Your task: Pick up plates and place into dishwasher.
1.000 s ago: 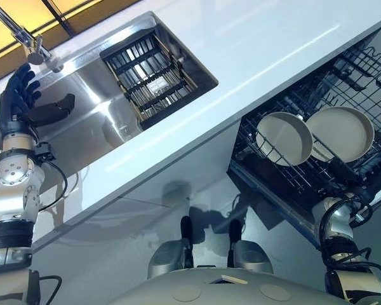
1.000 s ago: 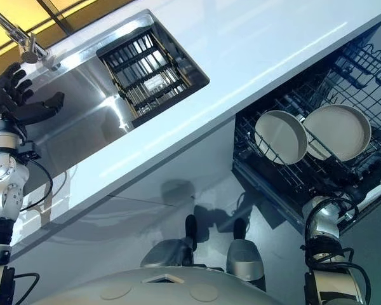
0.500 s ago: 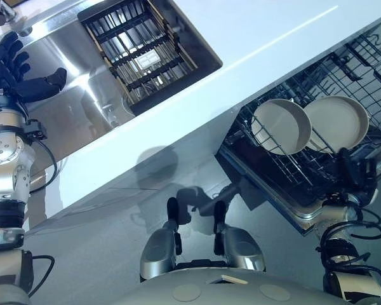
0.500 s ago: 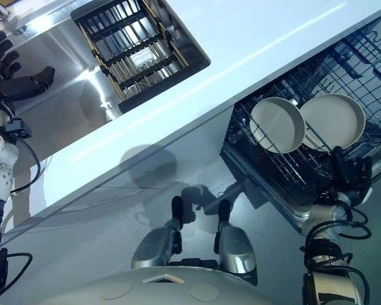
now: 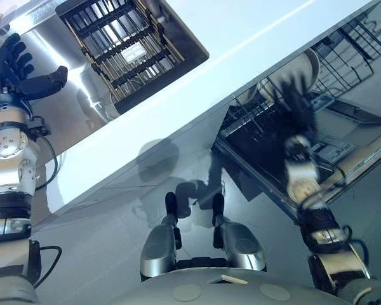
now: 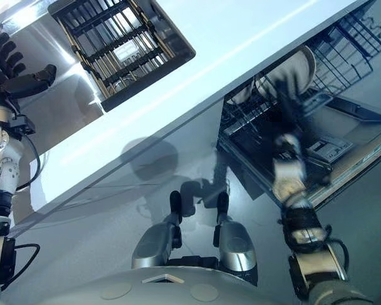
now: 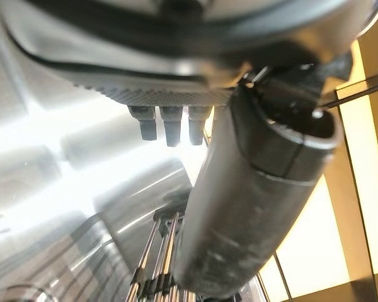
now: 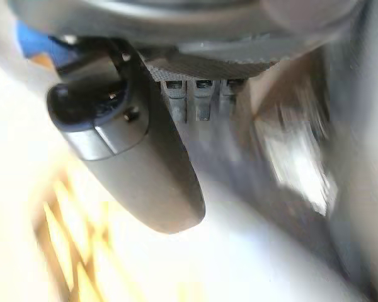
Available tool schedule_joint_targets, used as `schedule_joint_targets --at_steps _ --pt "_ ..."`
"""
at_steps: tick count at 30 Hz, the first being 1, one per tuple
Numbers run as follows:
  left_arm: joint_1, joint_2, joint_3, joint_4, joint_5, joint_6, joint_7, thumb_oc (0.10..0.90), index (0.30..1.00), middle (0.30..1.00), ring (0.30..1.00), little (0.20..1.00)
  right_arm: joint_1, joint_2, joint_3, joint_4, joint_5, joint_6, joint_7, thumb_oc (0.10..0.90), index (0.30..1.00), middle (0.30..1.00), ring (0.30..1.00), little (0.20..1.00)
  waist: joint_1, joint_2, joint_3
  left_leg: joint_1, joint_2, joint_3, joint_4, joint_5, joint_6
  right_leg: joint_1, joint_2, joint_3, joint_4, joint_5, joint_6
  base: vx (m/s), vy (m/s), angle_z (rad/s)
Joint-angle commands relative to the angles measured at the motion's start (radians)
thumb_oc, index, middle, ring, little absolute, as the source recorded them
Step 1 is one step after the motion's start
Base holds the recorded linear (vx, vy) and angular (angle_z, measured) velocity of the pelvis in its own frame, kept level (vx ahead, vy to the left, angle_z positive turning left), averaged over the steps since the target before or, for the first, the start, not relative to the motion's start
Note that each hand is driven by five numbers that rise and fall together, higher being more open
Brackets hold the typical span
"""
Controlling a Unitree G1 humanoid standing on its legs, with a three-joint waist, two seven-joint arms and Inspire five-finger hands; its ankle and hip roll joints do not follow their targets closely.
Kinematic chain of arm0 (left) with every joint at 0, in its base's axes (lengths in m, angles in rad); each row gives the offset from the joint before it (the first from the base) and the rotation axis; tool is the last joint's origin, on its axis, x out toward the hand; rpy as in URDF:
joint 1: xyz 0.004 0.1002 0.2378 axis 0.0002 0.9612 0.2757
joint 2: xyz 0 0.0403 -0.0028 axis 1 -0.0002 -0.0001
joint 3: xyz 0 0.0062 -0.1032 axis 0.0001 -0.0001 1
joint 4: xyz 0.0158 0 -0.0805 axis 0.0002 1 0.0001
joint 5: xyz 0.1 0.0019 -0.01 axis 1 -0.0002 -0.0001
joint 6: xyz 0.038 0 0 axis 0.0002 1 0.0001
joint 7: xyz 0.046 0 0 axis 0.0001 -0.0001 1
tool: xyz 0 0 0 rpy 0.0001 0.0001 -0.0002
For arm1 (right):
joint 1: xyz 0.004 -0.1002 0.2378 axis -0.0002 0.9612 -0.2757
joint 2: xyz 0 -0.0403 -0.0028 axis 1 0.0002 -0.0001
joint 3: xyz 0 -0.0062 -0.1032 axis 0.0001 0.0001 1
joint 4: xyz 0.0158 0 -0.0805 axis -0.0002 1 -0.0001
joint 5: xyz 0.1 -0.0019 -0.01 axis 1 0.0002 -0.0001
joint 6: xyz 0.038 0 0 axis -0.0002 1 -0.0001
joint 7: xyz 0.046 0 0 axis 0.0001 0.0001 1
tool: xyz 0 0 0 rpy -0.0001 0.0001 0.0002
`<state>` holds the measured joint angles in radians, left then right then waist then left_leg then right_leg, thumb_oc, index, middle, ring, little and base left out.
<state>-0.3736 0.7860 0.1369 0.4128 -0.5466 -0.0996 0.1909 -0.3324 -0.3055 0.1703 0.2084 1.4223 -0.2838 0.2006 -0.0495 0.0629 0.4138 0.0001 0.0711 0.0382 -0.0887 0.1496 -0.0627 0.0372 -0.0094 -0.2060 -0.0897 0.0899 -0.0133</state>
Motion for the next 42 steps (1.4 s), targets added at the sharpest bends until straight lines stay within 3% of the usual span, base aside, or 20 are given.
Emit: schedule_joint_targets --at_steps 1,4,7,9,14,17,22,25,28,35,38,42 --pt "-0.054 0.033 0.000 -0.014 0.032 -0.132 0.031 0.800 0.900 0.900 0.900 0.900 -0.414 -0.015 0.062 -0.266 -0.138 -0.043 0.157 0.800 0.900 0.900 0.900 0.900 0.080 0.021 -0.148 -0.021 -0.077 0.027 0.077 -0.109 0.023 -0.029 0.009 -0.010 0.142 -0.142 0.038 0.10 0.078 0.04" --pt "-0.044 0.025 -0.004 0.008 0.031 -0.139 0.019 0.800 0.900 0.900 0.900 0.900 -0.453 -0.026 0.060 -0.295 -0.218 -0.154 0.078 0.800 0.900 0.900 0.900 0.900 0.083 0.019 -0.168 -0.010 -0.082 0.024 0.075 -0.113 0.026 -0.022 0.008 -0.004 0.139 -0.142 0.040 0.09 0.068 0.06" --pt "-0.037 0.012 -0.010 0.023 0.034 -0.146 0.014 0.800 0.900 0.900 0.900 0.900 -0.470 -0.047 0.042 -0.297 -0.469 -0.217 -0.107 0.800 0.900 0.900 0.900 0.900 0.084 0.018 -0.183 0.002 -0.087 0.019 0.069 -0.114 0.027 -0.015 0.008 0.001 0.134 -0.138 0.044 0.08 0.062 0.01" --pt "-0.033 0.010 -0.009 0.030 0.032 -0.147 0.008 0.800 0.900 0.900 0.900 0.900 -0.462 -0.075 0.023 -0.267 -0.586 -0.198 -0.191 0.800 0.900 0.900 0.900 0.900 0.083 0.018 -0.191 0.010 -0.091 0.015 0.060 -0.113 0.028 -0.013 0.006 0.005 0.129 -0.132 0.048 0.06 0.062 -0.01" --pt "0.030 -0.016 0.033 0.019 0.034 -0.172 -0.015 0.800 0.900 0.900 0.900 0.900 -0.348 -0.115 -0.050 -0.169 -0.648 -0.158 -0.280 0.800 0.900 0.900 0.900 0.900 0.076 0.018 -0.207 0.028 -0.098 0.015 0.034 -0.111 0.035 -0.012 0.002 0.014 0.115 -0.121 0.059 0.02 0.056 0.00" --pt "0.080 -0.042 0.052 -0.012 0.042 -0.188 -0.005 0.800 0.900 0.900 0.900 0.900 -0.252 -0.118 -0.090 -0.140 -0.818 -0.152 -0.383 0.800 0.900 0.900 0.900 0.900 0.062 0.019 -0.210 0.037 -0.102 0.023 0.024 -0.113 0.040 -0.015 0.001 0.026 0.112 -0.114 0.066 -0.01 0.065 0.02" --pt "0.167 -0.071 0.106 -0.080 0.051 -0.191 -0.007 0.800 0.900 0.900 0.900 0.900 -0.054 -0.158 -0.192 -0.144 -1.008 -0.195 -0.507 0.800 0.900 0.900 0.900 0.900 0.027 0.020 -0.212 0.052 -0.107 0.044 0.012 -0.117 0.047 -0.023 0.004 0.042 0.128 -0.116 0.074 -0.02 0.075 0.04" --pt "0.226 -0.083 0.149 -0.134 0.057 -0.178 -0.003 0.800 0.900 0.900 0.900 0.900 0.101 -0.196 -0.301 -0.173 -1.159 -0.202 -0.660 0.800 0.900 0.900 0.900 0.900 -0.009 0.019 -0.215 0.062 -0.109 0.064 0.008 -0.123 0.053 -0.028 0.006 0.056 0.147 -0.125 0.083 -0.03 0.074 0.01" --pt "0.244 -0.082 0.174 -0.158 0.055 -0.161 -0.002 0.800 0.900 0.900 0.900 0.900 0.185 -0.222 -0.381 -0.165 -1.200 -0.200 -0.705 0.800 0.900 0.900 0.900 0.900 -0.032 0.019 -0.216 0.072 -0.110 0.076 0.006 -0.130 0.058 -0.031 0.008 0.068 0.163 -0.133 0.087 -0.03 0.033 -0.06" --pt "0.245 -0.049 0.215 -0.136 0.032 -0.158 0.001 0.800 0.900 0.900 0.900 0.900 0.311 -0.254 -0.545 0.006 -1.102 -0.154 -0.775 0.800 0.900 0.900 0.900 0.900 -0.093 0.008 -0.217 0.087 -0.107 0.116 0.002 -0.143 0.060 -0.039 0.007 0.074 0.185 -0.142 0.108 -0.05 -0.014 -0.24" --pt "0.227 -0.029 0.202 -0.117 0.018 -0.159 0.014 0.800 0.900 0.900 0.900 0.900 0.327 -0.268 -0.548 0.121 -1.139 -0.110 -0.831 0.800 0.900 0.900 0.900 0.900 -0.100 0.006 -0.217 0.089 -0.103 0.130 0.003 -0.144 0.060 -0.041 0.006 0.071 0.192 -0.143 0.116 -0.01 -0.066 -0.33" --pt "0.210 -0.009 0.184 -0.124 0.005 -0.152 0.029 0.800 0.900 0.900 0.900 0.900 0.350 -0.260 -0.542 0.249 -1.131 -0.115 -0.878 0.800 0.900 0.900 0.900 0.900 -0.101 0.006 -0.211 0.091 -0.096 0.139 0.003 -0.143 0.062 -0.043 0.007 0.066 0.208 -0.151 0.120 0.01 -0.101 -0.32"
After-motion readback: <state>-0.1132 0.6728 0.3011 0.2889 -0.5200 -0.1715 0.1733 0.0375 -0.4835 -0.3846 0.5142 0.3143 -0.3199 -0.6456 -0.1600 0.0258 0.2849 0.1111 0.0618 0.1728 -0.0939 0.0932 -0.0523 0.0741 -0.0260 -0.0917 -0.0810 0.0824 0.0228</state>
